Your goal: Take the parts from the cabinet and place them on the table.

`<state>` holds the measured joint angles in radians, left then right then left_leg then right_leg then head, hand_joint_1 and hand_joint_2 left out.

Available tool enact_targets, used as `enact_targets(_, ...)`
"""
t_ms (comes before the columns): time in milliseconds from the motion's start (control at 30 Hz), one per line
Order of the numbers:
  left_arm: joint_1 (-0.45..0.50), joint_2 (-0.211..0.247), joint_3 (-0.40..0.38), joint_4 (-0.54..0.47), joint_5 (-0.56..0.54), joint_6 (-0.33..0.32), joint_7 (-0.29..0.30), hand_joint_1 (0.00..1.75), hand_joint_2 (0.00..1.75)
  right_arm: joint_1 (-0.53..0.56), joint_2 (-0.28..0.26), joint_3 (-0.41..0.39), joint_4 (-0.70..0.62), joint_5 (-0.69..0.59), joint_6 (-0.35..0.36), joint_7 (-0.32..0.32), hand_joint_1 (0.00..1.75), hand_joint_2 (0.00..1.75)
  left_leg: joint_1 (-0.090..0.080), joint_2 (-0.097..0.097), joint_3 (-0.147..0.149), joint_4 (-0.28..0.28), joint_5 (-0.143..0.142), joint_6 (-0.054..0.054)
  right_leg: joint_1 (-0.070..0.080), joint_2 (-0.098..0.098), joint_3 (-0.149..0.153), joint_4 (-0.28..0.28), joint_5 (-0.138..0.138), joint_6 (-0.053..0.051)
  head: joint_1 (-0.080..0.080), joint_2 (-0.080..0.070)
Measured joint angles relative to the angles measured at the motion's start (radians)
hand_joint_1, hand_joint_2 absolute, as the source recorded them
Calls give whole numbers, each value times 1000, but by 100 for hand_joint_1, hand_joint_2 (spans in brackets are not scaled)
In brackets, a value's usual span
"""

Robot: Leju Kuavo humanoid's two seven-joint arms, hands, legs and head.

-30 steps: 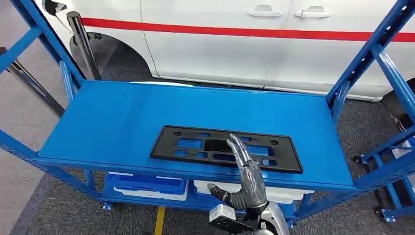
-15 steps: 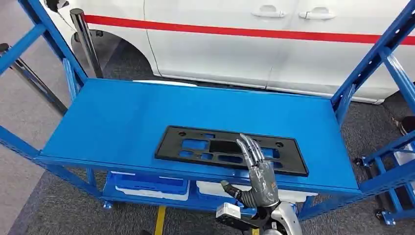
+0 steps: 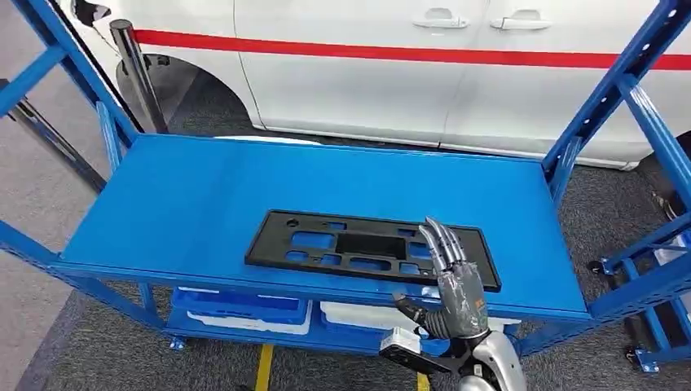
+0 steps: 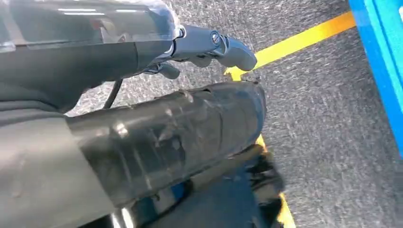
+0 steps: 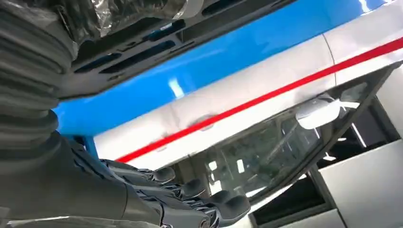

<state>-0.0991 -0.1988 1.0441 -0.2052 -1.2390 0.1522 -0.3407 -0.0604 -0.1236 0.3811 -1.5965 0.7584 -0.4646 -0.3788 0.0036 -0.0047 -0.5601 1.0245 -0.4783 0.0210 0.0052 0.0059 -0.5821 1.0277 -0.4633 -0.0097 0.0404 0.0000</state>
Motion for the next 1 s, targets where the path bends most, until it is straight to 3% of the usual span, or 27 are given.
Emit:
enact_targets(67,2,0,-1,0,-8,0,3,0,0,-4,-12,-2,-1,19,16,1,0,175,-2,-1,-1,-2,2,6,-4,-1,1,-3,3,7,0,0)
enact_targets(100,3,0,-3,0,-12,-2,7,0,0,-13,-21,-2,-2,31,37,0,0,175,4,1,3,-14,10,16,2,0,1,-2,2,15,0,0)
enact_targets(200,-1,0,-10,0,-22,-7,11,0,0,-35,-40,-1,0,58,80,-4,0,175,8,3,5,-22,17,26,-6,-1,-18,45,-39,25,2,0)
enact_targets(267,-9,0,-19,0,-32,-17,16,0,0,-63,-54,10,10,82,131,-6,0,175,7,5,1,-21,19,29,-15,-1,-85,192,-115,34,1,0)
enact_targets(300,-11,0,-23,0,-34,-19,20,0,0,-81,-60,24,21,94,159,-6,0,175,7,6,-1,-21,19,29,-19,-1,-116,260,-137,40,2,0)
enact_targets(333,-12,0,-24,0,-37,-20,24,0,0,-100,-66,39,33,105,181,-3,0,175,8,7,-1,-20,19,29,-23,-2,-131,290,-138,43,2,0)
enact_targets(367,-13,0,-27,0,-42,-20,27,0,0,-123,-73,58,47,116,200,2,0,175,9,7,-1,-18,19,29,-28,-2,-122,272,-112,46,2,0)
enact_targets(400,-15,-1,-31,0,-43,-21,29,0,0,-148,-81,80,61,126,218,6,0,175,10,7,0,-15,17,26,-33,-3,-93,211,-70,49,1,0)
enact_targets(467,-20,-2,-39,0,-45,-21,35,0,0,-192,-94,112,78,133,251,15,0,175,14,6,0,-6,11,17,-39,-4,-7,40,11,51,2,0)
enact_targets(500,-21,-2,-41,0,-45,-20,37,0,0,-213,-98,126,87,133,269,18,0,175,10,4,-4,-3,9,10,-35,-3,5,19,-10,50,2,0)
enact_targets(533,-24,-2,-44,0,-47,-18,40,0,0,-237,-108,148,98,130,297,21,0,175,8,2,-10,1,10,1,-29,-1,1,9,-7,40,0,0)
enact_targets(633,-25,-2,-47,0,-51,-18,44,0,0,-272,-126,181,117,101,350,20,0,175,9,2,-9,-8,17,-17,-23,-1,-6,9,-5,25,0,0)
enact_targets(667,-26,-1,-48,0,-51,-18,44,0,0,-286,-133,192,125,79,367,15,0,175,14,2,-14,1,6,-23,-33,-4,-1,-2,3,13,0,0)
enact_targets(700,-26,-1,-48,0,-51,-18,44,0,0,-296,-135,201,130,63,372,11,0,175,13,2,-26,32,-18,-24,-31,-5,0,-5,4,3,1,0)
enact_targets(733,-26,-1,-49,0,-51,-18,45,0,0,-306,-135,210,133,49,380,9,0,175,14,2,-58,102,-58,-25,-29,-5,-1,-5,5,-4,0,0)
enact_targets(800,-27,-1,-51,0,-52,-18,45,0,0,-312,-135,233,142,37,386,7,0,175,13,2,-136,266,-128,-28,-22,-6,-2,-5,3,-7,0,0)
enact_targets(833,-27,-1,-52,0,-51,-18,45,0,0,-312,-135,239,145,35,386,7,0,175,14,2,-158,310,-136,-28,-19,-7,-2,-4,3,-7,0,0)
enact_targets(867,-25,-1,-52,0,-51,-18,45,0,0,-313,-135,247,150,33,386,7,0,175,13,2,-162,312,-120,-25,-16,-7,-1,-4,2,-8,0,0)
enact_targets(900,-25,-1,-52,0,-52,-18,46,0,0,-314,-135,252,153,32,386,7,0,175,13,2,-141,263,-83,-21,-13,-6,1,-3,1,-9,0,0)
enact_targets(967,-27,-1,-53,0,-52,-18,46,0,0,-322,-135,259,158,32,385,7,0,175,9,2,-57,85,14,-7,-10,-5,7,-2,-2,-9,0,0)
enact_targets(1000,-28,0,-55,0,-52,-18,46,0,0,-325,-135,263,160,32,385,7,0,175,5,2,-32,19,24,3,-10,-5,8,-2,-3,-8,0,0)
